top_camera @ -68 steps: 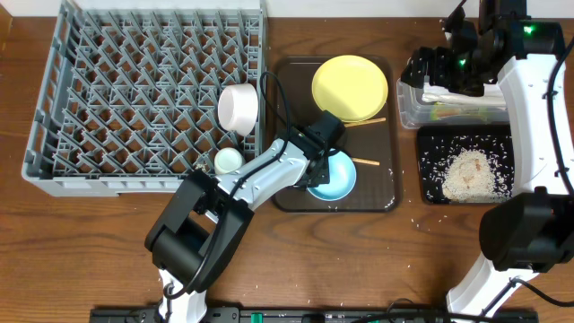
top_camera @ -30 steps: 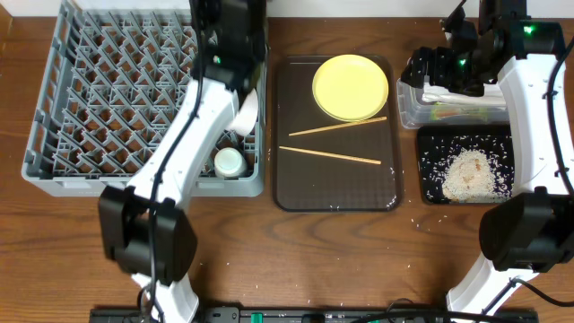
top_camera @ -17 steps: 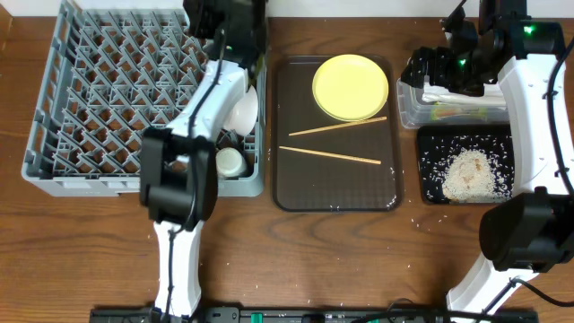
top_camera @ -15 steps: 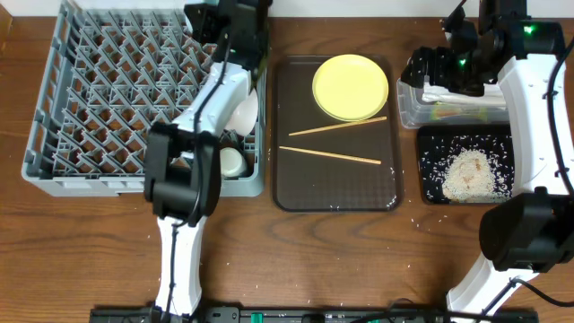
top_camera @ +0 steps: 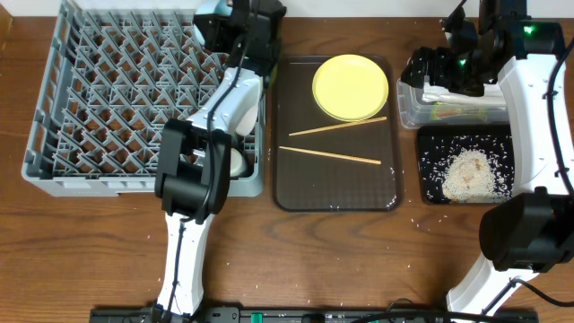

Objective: Sort waste into correct bins and load items into the dishwasher
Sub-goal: 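Carry the light-blue bowl to the dish rack and release it, then move the left gripper back to the brown tray above a chopstick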

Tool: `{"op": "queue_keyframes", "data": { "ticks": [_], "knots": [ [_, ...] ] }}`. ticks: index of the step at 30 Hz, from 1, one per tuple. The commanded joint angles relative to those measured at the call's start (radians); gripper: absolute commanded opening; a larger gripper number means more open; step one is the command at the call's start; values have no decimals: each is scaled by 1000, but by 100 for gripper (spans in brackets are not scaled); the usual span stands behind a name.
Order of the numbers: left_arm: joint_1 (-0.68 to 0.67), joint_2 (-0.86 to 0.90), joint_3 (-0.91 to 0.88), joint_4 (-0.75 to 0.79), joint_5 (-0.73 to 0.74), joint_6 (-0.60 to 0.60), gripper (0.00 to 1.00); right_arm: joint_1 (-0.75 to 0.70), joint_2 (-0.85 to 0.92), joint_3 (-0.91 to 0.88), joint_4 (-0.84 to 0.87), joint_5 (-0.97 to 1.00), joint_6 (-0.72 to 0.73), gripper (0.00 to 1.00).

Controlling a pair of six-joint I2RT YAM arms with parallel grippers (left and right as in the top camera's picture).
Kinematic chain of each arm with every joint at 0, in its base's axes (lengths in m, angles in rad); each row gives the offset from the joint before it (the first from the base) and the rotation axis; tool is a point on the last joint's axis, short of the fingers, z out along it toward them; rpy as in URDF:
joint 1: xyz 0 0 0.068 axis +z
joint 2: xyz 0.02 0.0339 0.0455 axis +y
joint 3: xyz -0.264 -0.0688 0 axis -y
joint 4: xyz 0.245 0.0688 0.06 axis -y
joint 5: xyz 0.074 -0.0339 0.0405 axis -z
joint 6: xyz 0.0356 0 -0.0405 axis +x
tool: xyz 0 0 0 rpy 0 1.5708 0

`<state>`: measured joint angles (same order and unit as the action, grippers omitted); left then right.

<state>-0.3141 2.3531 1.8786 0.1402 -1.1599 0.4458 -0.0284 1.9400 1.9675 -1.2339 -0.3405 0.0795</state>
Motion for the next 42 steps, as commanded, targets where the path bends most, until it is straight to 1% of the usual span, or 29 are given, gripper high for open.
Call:
{"op": "queue_keyframes", "data": {
  "ticks": [1,12,13,15,16,22,25,31,35,38,42],
  "knots": [
    [-6,39,-6,-17,-31,-13,7,15,-4,0,0,-3,2,99],
    [-17,46,-12,-34,-61,-12,8,15,-4,0,0,-3,2,99],
    [-24,46,-12,-34,-72,-12,9,15,-4,0,-1,-3,2,99],
    [-43,46,-12,-34,-95,-12,17,15,-4,0,0,-3,2,99],
    [-52,46,-12,-34,-106,-12,23,15,-4,0,0,-3,2,99],
    [-117,46,-12,-34,-124,-13,24,15,-4,0,0,-3,2,99],
    [-145,46,-12,-34,-124,-13,31,15,-4,0,0,-3,2,99],
    [-157,46,-12,-51,-124,-13,40,15,-4,0,0,-3,2,99],
    [-157,46,-12,-61,-123,-13,53,15,-4,0,0,-3,2,99],
    [-166,45,-12,-63,-93,-13,63,15,-4,0,0,-3,2,99],
    [-200,31,-12,-99,-3,-13,67,15,-4,0,0,-3,2,99]
  ]
}}
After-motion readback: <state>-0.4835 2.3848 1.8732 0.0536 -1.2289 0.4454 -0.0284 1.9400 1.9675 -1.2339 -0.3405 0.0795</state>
